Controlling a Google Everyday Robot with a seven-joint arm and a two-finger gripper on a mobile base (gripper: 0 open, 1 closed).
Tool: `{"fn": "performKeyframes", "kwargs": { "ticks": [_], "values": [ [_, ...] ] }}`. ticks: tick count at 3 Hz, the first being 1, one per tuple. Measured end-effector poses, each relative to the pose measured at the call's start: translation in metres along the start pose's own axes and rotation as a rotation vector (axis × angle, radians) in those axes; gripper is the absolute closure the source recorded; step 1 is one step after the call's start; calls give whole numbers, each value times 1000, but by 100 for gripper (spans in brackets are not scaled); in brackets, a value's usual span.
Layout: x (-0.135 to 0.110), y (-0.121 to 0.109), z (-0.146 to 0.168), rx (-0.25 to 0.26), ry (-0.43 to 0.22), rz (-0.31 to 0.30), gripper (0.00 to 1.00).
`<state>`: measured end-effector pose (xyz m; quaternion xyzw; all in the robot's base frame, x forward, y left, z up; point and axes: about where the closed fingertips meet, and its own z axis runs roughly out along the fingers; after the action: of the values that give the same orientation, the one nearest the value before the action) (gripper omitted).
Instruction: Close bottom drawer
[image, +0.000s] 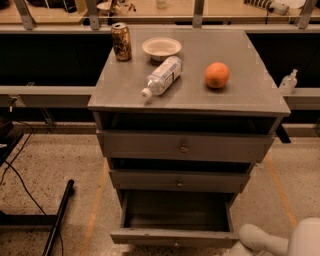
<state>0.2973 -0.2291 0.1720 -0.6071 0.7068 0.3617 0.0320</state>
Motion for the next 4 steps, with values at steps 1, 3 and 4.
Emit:
{"fn": "performKeyframes", "kwargs": {
  "ticks": [1, 3, 4],
  "values": [
    [-2, -14, 22, 52, -68, -59, 24],
    [-15, -40, 27, 221, -180, -111, 70],
    [-24, -57, 18, 305, -221, -91, 95]
  ]
}}
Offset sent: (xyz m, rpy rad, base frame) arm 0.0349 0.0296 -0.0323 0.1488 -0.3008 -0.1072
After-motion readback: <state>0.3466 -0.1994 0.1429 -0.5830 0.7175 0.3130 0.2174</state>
